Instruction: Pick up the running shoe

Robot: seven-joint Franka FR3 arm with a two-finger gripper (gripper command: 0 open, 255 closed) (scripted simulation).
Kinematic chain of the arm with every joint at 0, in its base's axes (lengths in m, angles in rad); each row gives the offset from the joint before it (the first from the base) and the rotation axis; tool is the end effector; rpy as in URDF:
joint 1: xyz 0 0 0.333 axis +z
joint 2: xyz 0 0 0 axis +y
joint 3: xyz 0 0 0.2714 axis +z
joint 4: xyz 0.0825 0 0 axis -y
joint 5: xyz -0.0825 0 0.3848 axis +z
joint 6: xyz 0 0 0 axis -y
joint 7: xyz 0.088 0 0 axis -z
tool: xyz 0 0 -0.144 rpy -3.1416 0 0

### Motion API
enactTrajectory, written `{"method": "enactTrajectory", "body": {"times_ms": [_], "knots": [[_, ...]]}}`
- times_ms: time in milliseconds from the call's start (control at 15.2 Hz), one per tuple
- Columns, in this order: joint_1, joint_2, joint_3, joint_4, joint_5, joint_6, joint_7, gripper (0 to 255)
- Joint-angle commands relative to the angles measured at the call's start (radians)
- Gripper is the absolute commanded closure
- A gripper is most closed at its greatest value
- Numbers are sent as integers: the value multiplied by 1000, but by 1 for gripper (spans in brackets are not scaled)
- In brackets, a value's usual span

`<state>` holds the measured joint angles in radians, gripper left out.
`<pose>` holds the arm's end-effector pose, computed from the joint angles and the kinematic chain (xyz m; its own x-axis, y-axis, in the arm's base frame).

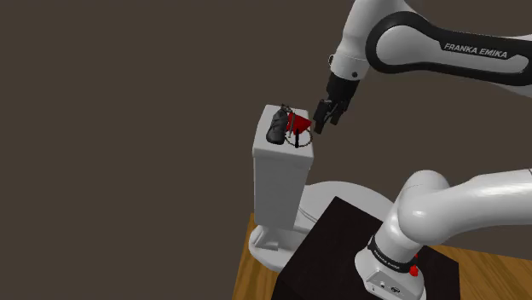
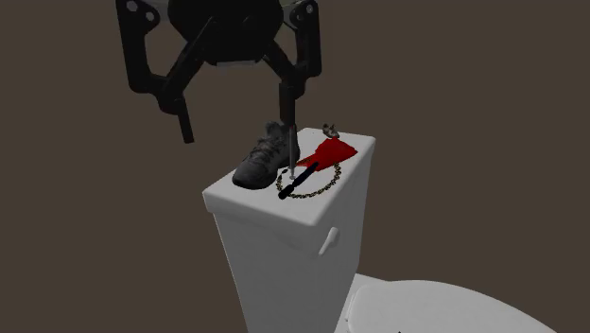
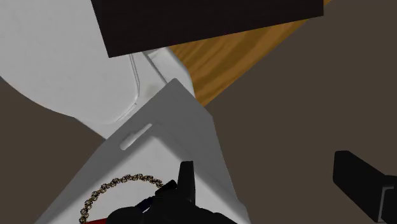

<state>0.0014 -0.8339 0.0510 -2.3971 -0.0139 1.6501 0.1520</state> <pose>0.3385 0.0175 0.5258 0.9894 -0.1117 0.0929 -0.1156 -0.9926 0.0380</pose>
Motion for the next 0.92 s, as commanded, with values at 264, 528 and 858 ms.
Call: {"method": "enactTrajectory", "body": {"times_ms": [264,528,858], "knots": [[-61,89,50,-26,-1,172,156,0],[-130,196,98,-25,-21,331,317,0],[-230,343,157,11,-77,500,532,0]]}}
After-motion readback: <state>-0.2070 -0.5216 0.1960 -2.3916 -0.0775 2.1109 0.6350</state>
